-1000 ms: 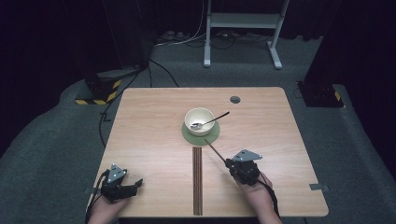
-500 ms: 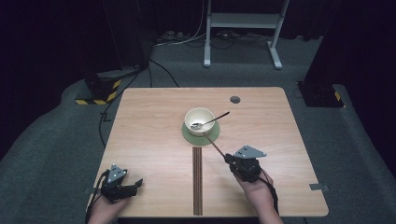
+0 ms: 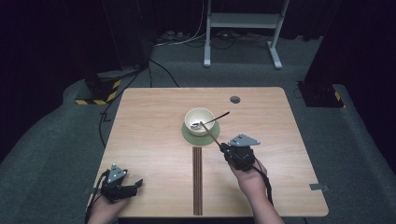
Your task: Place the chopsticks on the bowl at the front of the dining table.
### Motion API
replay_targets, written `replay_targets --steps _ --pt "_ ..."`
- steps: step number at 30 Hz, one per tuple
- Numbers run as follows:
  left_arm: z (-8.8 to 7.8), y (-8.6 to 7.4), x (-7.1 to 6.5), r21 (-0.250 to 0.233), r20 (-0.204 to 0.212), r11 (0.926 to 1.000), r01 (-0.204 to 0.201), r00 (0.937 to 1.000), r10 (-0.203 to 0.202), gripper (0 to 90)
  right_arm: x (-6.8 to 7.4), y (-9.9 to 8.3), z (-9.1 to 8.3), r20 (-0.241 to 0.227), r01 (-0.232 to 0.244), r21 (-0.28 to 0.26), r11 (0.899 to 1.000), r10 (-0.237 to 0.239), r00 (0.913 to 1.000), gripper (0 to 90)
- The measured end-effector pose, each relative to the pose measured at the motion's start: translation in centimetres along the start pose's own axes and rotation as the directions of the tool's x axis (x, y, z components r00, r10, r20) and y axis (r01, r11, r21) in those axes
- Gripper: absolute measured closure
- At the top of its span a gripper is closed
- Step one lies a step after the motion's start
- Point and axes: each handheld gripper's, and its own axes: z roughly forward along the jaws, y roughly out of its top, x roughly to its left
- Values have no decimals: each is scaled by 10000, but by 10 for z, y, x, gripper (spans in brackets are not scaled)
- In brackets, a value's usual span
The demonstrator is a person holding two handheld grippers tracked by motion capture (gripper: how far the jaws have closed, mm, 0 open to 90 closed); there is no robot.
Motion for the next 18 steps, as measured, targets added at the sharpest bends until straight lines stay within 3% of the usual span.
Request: replay_targets --steps 14,18 --pt "1 1 -1 100 268 9995 -300 9992 297 158 -4 33 18 -103 -81 81 9999 82 9999 847" --pt "1 0 -2 83 366 9992 -398 9986 394 154 -7 41 24 95 -22 44 10000 21 10000 847"
